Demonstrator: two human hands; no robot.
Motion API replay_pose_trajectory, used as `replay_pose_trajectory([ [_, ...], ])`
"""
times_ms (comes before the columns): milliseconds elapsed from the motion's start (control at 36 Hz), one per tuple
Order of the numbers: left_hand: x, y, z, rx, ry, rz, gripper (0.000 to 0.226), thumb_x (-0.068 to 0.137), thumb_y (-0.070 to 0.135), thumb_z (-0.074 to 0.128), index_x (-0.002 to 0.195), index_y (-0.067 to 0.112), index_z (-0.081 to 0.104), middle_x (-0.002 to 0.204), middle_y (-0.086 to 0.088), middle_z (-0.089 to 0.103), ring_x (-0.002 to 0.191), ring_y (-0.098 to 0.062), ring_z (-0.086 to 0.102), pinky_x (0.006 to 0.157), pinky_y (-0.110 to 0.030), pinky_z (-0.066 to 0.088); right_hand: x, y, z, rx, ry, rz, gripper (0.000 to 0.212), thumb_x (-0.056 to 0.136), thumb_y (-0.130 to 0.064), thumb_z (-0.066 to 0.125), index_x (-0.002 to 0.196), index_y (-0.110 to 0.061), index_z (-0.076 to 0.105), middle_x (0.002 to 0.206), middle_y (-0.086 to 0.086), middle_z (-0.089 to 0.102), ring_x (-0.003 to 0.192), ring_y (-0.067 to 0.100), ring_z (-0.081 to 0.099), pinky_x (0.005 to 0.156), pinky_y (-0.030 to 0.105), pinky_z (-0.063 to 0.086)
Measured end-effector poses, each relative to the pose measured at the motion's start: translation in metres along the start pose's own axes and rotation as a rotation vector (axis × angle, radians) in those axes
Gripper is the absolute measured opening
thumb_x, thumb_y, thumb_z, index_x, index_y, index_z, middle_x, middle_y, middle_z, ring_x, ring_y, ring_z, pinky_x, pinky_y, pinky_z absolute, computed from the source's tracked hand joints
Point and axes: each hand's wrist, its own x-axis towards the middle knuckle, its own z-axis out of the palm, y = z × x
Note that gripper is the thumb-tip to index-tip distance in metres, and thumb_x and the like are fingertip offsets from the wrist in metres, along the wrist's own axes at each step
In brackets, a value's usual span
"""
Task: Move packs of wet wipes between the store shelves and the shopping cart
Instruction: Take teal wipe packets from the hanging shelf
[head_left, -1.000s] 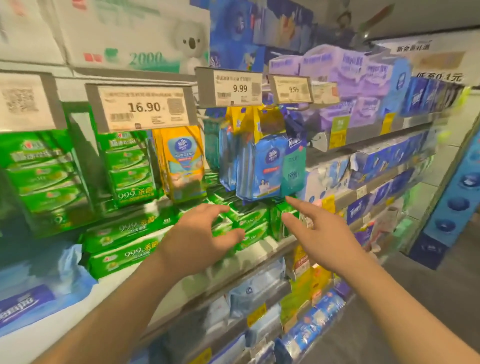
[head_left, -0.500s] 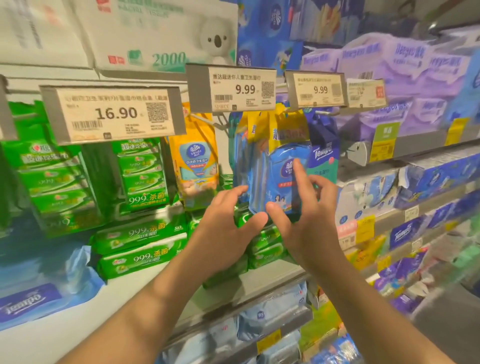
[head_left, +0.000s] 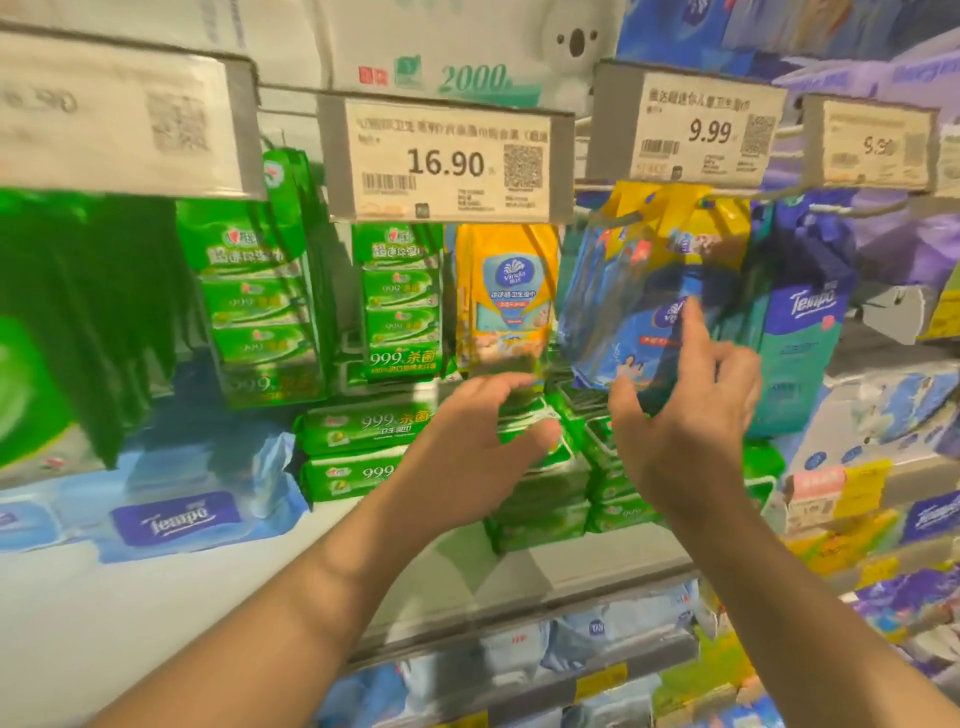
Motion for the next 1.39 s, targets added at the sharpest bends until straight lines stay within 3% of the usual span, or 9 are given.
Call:
replay_pose_trajectory([
  [139, -0.008, -0.016, -0.01, 0.02, 0.003, -0.038, 0.058, 0.093, 0.051, 0.059, 0.145, 0.026, 0.048, 0.145, 0.005, 0.047, 0.129, -0.011, 0.047, 0.109, -0.031, 0.039, -0.015, -0.008, 0.01, 0.173, -0.076, -0.043, 0.085, 0.086, -0.028, 0.065, 0.156, 0.002, 0.026, 0.119, 0.021, 0.047, 0.112, 0.042, 0.047, 0.104, 0.06, 0.041],
  [361, -0.019, -0.04, -0.024, 0.107, 0.009, -0.104, 0.076, 0.08, 0.074, 0.047, 0.145, 0.035, 0.045, 0.144, 0.014, 0.045, 0.136, -0.009, 0.039, 0.11, -0.038, 0.041, -0.037, -0.01, 0.018, 0.202, -0.236, -0.166, 0.065, 0.089, -0.026, 0.062, 0.144, 0.001, 0.042, 0.114, 0.018, 0.05, 0.103, 0.039, 0.051, 0.09, 0.054, 0.046],
  [583, -0.048, -0.046, -0.033, 0.374, 0.026, -0.212, 0.091, 0.074, 0.082, 0.036, 0.15, 0.032, 0.039, 0.153, 0.012, 0.04, 0.141, -0.013, 0.035, 0.116, -0.029, 0.03, -0.056, -0.015, 0.029, 0.135, -0.541, -0.169, 0.052, 0.095, -0.029, 0.063, 0.141, -0.007, 0.054, 0.134, 0.012, 0.06, 0.129, 0.027, 0.051, 0.111, 0.032, 0.035],
  [722, -0.078, -0.048, -0.041, 0.434, 0.051, -0.329, 0.095, 0.07, 0.084, 0.032, 0.15, 0.033, 0.038, 0.155, 0.01, 0.039, 0.143, -0.015, 0.033, 0.116, -0.036, 0.033, -0.058, -0.023, 0.032, 0.165, -0.724, -0.256, 0.048, 0.094, -0.036, 0.061, 0.139, -0.02, 0.059, 0.137, 0.001, 0.063, 0.131, 0.023, 0.055, 0.108, 0.039, 0.045],
  [833, -0.108, -0.046, -0.048, 0.458, 0.081, -0.423, 0.092, 0.072, 0.085, 0.035, 0.149, 0.035, 0.038, 0.153, 0.014, 0.039, 0.141, -0.012, 0.034, 0.115, -0.036, 0.035, -0.066, -0.036, 0.038, 0.09, -0.874, -0.326, 0.05, 0.099, -0.046, 0.049, 0.145, -0.028, 0.051, 0.151, -0.004, 0.052, 0.147, 0.023, 0.038, 0.12, 0.043, 0.031],
  [944, -0.138, -0.039, -0.061, 0.464, 0.101, -0.517, 0.088, 0.072, 0.08, 0.041, 0.149, 0.038, 0.037, 0.156, 0.016, 0.035, 0.143, -0.011, 0.031, 0.115, -0.034, 0.033, -0.077, -0.057, 0.039, 0.079, -0.987, -0.388, 0.055, 0.101, -0.053, 0.041, 0.152, -0.033, 0.042, 0.162, -0.006, 0.037, 0.155, 0.02, 0.022, 0.126, 0.043, 0.012],
  [1111, -0.187, -0.033, -0.09, 0.486, 0.138, -0.597, 0.088, 0.074, 0.08, 0.041, 0.151, 0.038, 0.033, 0.159, 0.014, 0.031, 0.146, -0.011, 0.025, 0.116, -0.035, 0.03, -0.106, -0.094, 0.027, 0.123, -0.985, -0.43, 0.066, 0.093, -0.062, 0.035, 0.145, -0.028, 0.056, 0.153, 0.004, 0.051, 0.146, 0.028, 0.042, 0.121, 0.051, 0.028],
  [1222, -0.23, -0.031, -0.116, 0.512, 0.17, -0.636, 0.091, 0.071, 0.081, 0.04, 0.151, 0.038, 0.033, 0.158, 0.014, 0.032, 0.146, -0.011, 0.026, 0.116, -0.036, 0.031, -0.118, -0.134, 0.019, 0.093, -1.141, -0.471, 0.06, 0.101, -0.06, 0.036, 0.157, -0.037, 0.032, 0.167, -0.007, 0.026, 0.156, 0.016, 0.014, 0.127, 0.04, 0.008],
  [1389, -0.334, -0.036, -0.169, 0.522, 0.26, -0.743, 0.097, 0.067, 0.087, 0.035, 0.15, 0.037, 0.036, 0.158, 0.012, 0.033, 0.146, -0.013, 0.027, 0.119, -0.038, 0.029, -0.171, -0.224, -0.007, 0.134, -1.195, -0.577, 0.064, 0.1, -0.067, 0.029, 0.157, -0.038, 0.031, 0.166, -0.004, 0.028, 0.156, 0.015, 0.018, 0.127, 0.039, 0.014],
])
